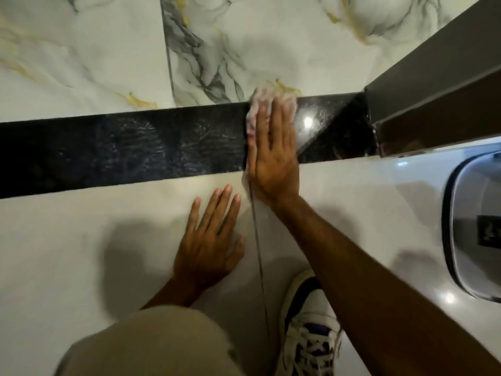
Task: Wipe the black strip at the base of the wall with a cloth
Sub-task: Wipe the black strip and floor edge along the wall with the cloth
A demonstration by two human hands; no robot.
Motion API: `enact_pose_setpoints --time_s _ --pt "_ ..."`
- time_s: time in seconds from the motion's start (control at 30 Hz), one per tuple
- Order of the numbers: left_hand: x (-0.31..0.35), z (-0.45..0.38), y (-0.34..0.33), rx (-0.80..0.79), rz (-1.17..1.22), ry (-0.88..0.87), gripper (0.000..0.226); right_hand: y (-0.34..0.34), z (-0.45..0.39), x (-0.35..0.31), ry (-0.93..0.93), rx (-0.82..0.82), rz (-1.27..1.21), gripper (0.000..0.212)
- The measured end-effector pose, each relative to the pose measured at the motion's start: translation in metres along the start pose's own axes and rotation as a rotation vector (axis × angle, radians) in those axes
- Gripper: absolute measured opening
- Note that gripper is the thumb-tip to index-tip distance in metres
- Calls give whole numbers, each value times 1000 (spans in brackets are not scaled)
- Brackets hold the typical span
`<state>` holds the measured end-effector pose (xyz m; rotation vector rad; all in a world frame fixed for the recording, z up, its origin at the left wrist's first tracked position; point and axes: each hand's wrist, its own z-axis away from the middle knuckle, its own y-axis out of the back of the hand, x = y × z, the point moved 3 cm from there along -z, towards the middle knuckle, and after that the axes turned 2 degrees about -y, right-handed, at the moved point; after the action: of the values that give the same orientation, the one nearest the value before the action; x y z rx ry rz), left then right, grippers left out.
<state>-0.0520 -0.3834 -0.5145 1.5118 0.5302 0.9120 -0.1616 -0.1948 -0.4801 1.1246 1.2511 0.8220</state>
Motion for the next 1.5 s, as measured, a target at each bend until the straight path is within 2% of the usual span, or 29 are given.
enact_pose_setpoints --time_s 0.07,0.1,0.2,0.33,0.37,0.43,0.5,0.57,0.67,0.73,0.77,0.83,0.9,0.97,1.03,1.13,1.23,1.3,1.33,1.4,1.47,1.5 --pt "4 -2 9 -16 0 -6 74 10 45 6 113 -112 8 60" --pt "4 -2 12 -33 6 5 74 19 67 18 103 -127 -4 60" --pt "5 -3 10 -52 8 14 75 41 81 68 -128 -20 -34 71" --pt "1 -1 -2 0 16 -5 77 23 4 76 -341 48 -45 72" --pt "0 0 -5 9 11 -8 77 16 -13 64 -335 68 -63 71" --pt "0 0 -7 18 8 -7 77 6 -20 37 -169 77 -42 66" --pt "0 0 -4 18 11 -6 77 5 12 24 62 -3 28 62" --pt "1 -2 1 5 9 5 77 15 60 37 78 -45 45 59" --pt "3 -4 3 8 -5 62 75 31 80 70 -216 100 68 55" --pt "3 -4 1 29 -2 74 75 34 45 77 -407 167 -2 62" --pt "2 -3 1 45 3 66 75 32 19 75 -424 196 -74 65" --pt "1 -3 -1 62 -5 48 75 22 -21 62 -347 229 -156 65" --pt "1 -3 -2 61 -9 49 75 12 -28 44 -158 184 -138 64" --pt "2 -4 1 58 -5 53 75 10 6 31 54 67 -63 60" --pt "3 -6 5 44 -6 58 74 17 63 41 106 -20 -10 59" --pt "3 -6 7 28 -1 75 74 28 105 70 -68 12 58 57" --pt "2 -5 3 44 0 70 74 26 50 78 -371 197 -1 63" --pt "1 -4 1 61 -2 64 74 19 1 68 -458 239 -152 72" --pt "0 -4 0 66 0 63 74 12 -17 55 -408 230 -175 73" --pt "0 -5 2 60 8 67 74 5 -22 24 -147 159 -93 66" --pt "1 -5 5 54 8 68 72 2 9 8 100 45 -42 61" --pt "2 -5 8 53 6 67 72 6 33 10 122 4 -40 59"
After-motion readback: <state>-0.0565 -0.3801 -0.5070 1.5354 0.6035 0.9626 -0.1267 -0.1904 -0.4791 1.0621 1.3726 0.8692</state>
